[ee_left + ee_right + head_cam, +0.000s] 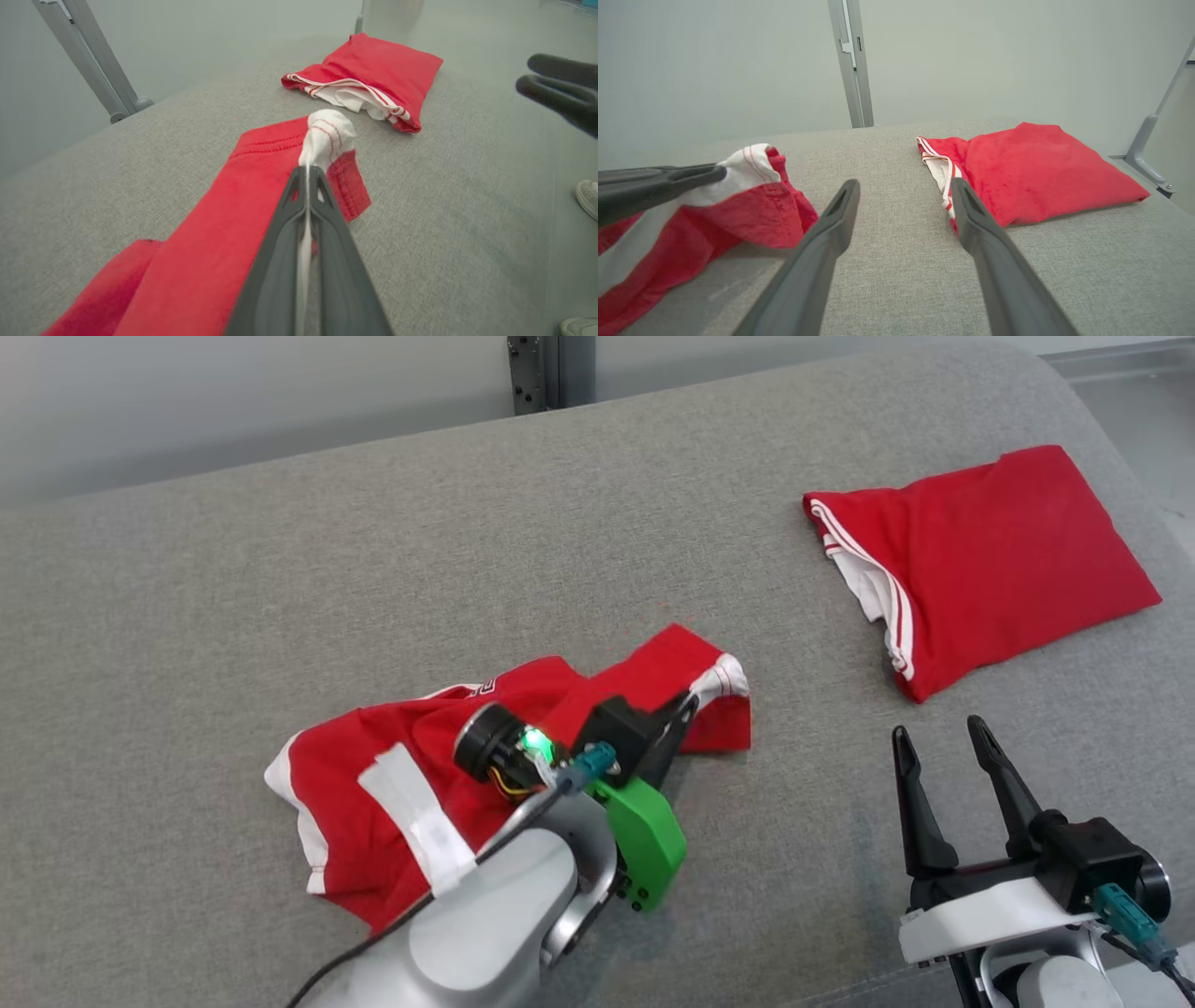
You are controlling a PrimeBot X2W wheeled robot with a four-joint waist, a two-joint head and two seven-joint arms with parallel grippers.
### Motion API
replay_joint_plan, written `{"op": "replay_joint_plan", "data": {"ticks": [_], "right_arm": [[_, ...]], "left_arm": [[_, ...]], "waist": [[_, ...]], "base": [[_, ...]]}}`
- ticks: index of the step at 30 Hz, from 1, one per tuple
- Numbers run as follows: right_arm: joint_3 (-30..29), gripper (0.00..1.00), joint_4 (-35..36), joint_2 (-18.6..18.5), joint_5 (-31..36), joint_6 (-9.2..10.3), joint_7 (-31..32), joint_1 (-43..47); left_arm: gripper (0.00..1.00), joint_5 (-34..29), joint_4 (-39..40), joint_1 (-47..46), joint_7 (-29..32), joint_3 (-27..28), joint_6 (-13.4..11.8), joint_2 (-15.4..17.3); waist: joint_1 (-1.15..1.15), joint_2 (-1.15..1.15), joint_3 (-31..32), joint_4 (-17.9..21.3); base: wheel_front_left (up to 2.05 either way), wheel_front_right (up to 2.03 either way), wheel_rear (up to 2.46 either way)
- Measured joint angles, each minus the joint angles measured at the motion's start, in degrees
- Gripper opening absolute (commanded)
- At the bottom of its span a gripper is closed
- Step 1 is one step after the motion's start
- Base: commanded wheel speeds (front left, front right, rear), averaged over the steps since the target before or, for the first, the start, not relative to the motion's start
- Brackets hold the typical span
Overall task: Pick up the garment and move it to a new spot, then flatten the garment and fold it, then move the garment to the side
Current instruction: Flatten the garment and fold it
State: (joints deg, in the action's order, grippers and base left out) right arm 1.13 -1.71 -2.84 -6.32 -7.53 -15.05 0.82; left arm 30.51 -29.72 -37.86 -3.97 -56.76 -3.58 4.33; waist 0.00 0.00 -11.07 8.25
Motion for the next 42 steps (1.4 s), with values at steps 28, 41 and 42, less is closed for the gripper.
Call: {"op": "replay_joint_plan", "data": {"ticks": [28, 41, 42], "right_arm": [[-0.53, 1.00, -0.23, 0.01, -0.69, 0.00, 0.00, 0.46], [-0.92, 1.00, -0.51, 0.01, -1.09, 0.00, 0.00, 0.34], [-1.04, 1.00, -0.52, -0.01, -1.09, 0.00, 0.00, 0.35]], "left_arm": [[1.00, 12.37, 4.02, 0.92, -0.89, 2.13, -1.44, 5.67], [1.00, 11.59, -4.30, -0.23, 2.41, -2.92, 2.81, 4.60], [1.00, 11.36, -4.25, -0.13, 2.50, -3.45, 3.13, 4.56]], "waist": [[0.00, 0.00, -1.58, 1.27], [0.00, 0.00, -2.38, 0.85], [0.00, 0.00, -2.29, 0.72]], "base": [[0.00, 0.00, 0.00], [0.00, 0.00, 0.00], [0.00, 0.00, 0.00]]}}
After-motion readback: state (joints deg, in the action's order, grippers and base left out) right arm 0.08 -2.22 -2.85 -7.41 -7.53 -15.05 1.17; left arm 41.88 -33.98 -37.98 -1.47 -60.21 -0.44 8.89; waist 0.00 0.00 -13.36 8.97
